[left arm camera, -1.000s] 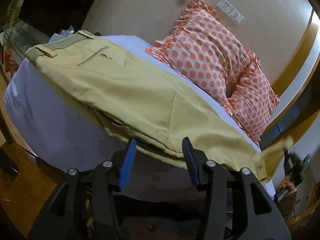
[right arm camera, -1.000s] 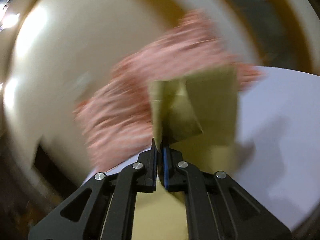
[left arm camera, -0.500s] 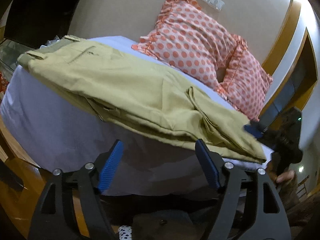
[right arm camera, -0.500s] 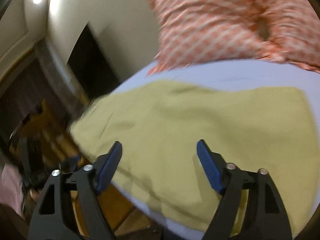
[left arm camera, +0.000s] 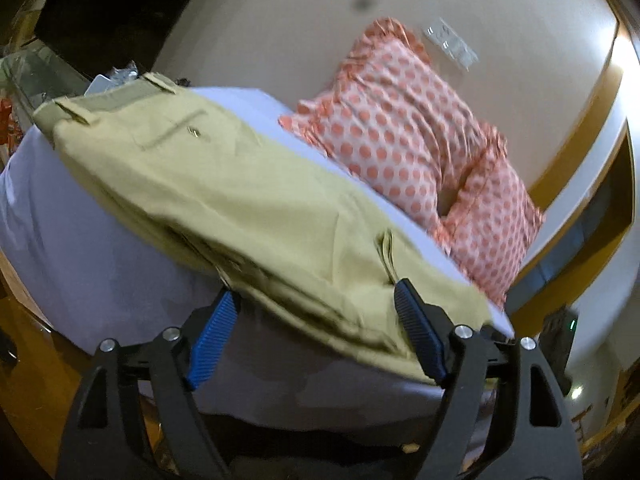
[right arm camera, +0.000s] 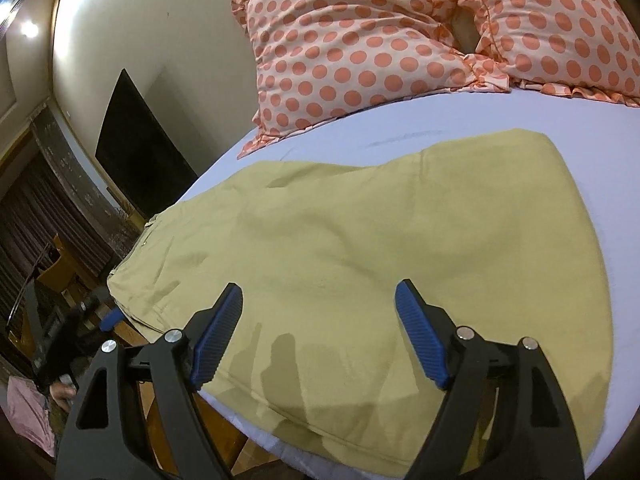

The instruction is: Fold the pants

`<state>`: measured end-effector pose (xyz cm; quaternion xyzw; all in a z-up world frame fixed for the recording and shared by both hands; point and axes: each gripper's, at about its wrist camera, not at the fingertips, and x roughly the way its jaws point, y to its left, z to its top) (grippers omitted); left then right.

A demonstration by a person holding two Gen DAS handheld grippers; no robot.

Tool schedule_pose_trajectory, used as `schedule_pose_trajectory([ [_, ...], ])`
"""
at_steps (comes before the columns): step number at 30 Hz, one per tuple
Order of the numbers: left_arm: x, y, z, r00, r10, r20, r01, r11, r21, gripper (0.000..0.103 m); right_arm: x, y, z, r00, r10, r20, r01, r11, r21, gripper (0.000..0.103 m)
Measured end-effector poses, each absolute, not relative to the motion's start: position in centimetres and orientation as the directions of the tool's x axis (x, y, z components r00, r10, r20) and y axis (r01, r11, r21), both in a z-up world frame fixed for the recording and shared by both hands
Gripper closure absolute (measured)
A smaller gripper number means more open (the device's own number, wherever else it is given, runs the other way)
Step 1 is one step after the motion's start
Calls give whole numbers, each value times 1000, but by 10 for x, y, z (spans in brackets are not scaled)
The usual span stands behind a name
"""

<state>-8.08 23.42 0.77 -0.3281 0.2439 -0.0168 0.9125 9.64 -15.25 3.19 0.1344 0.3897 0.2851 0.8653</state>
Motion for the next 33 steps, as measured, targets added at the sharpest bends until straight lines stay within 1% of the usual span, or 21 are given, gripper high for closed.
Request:
schedule_pose_trajectory([
  [3, -73, 257, 10, 891, -153, -428, -186, 736, -650, 25, 96, -152, 28, 537, 596, -597, -389, 803, 452, 22],
  [5, -69, 278, 10, 899, -103, -425, -241, 696, -677, 25, 93, -152, 27, 546, 596, -589, -397, 803, 444, 21],
  [7, -66, 305, 5, 897, -41, -440, -325, 614, -719, 26, 92, -152, 26, 550, 596, -585, -401, 803, 441, 21],
  [8, -65, 314, 3, 899, -29, -437, -341, 579, -740, 30, 92, -153, 26, 551, 597, -583, -402, 802, 442, 21],
  [9, -65, 325, -1, 901, -12, -435, -363, 530, -766, 37, 91, -153, 26, 551, 600, -580, -403, 800, 444, 21],
  [10, -64, 333, -3, 899, 0, -437, -378, 502, -778, 42, 91, -154, 26, 550, 604, -576, -405, 797, 449, 21],
  [12, -58, 343, -8, 880, 13, -476, -425, 472, -772, 63, 92, -155, 26, 549, 610, -571, -405, 792, 457, 21],
  [13, -53, 343, -7, 862, 25, -507, -453, 486, -747, 84, 92, -156, 26, 548, 614, -568, -407, 789, 460, 21],
  [15, -44, 339, 1, 836, 47, -547, -484, 533, -694, 89, 92, -158, 27, 546, 618, -565, -410, 786, 463, 21],
  [16, -39, 334, 11, 821, 64, -567, -498, 566, -657, 90, 91, -161, 28, 552, 616, -563, -406, 788, 463, 21],
  [19, -21, 304, 58, 811, 125, -572, -468, 725, -505, 91, 86, -179, 38, 600, 598, -531, -387, 798, 462, 21],
  [20, -13, 289, 75, 818, 134, -560, -438, 776, -454, 91, 84, -191, 44, 633, 581, -511, -369, 807, 460, 21],
  [22, 8, 238, 113, 849, 116, -516, -322, 887, -330, 91, 81, -215, 53, 688, 543, -482, -327, 825, 461, 21],
  [23, 19, 198, 132, 871, 86, -484, -229, 942, -244, 91, 80, -226, 57, 710, 522, -472, -305, 833, 462, 21],
  [24, 25, 168, 143, 885, 45, -464, -148, 971, -189, 90, 78, -241, 61, 740, 491, -460, -271, 844, 463, 20],
  [25, 30, 127, 151, 896, -25, -443, -32, 992, -120, 89, 76, -256, 64, 768, 456, -450, -234, 854, 465, 20],
  [26, 31, 102, 153, 897, -68, -436, 35, 996, -83, 87, 75, -268, 67, 787, 427, -444, -204, 861, 467, 19],
  [27, 32, 62, 151, 888, -145, -437, 150, 988, -24, 86, 72, -282, 69, 809, 391, -440, -164, 868, 469, 19],
  [29, 29, -12, 129, 829, -280, -483, 356, 932, 70, 85, 69, -304, 70, 832, 344, -436, -106, 869, 483, 18],
  [31, 23, -55, 101, 777, -338, -531, 472, 871, 136, 85, 67, -324, 68, 839, 334, -430, -75, 853, 516, 18],
  [33, 20, -89, 63, 699, -360, -618, 566, 807, 170, 88, 69, -338, 64, 829, 351, -435, -63, 831, 552, 18],
])
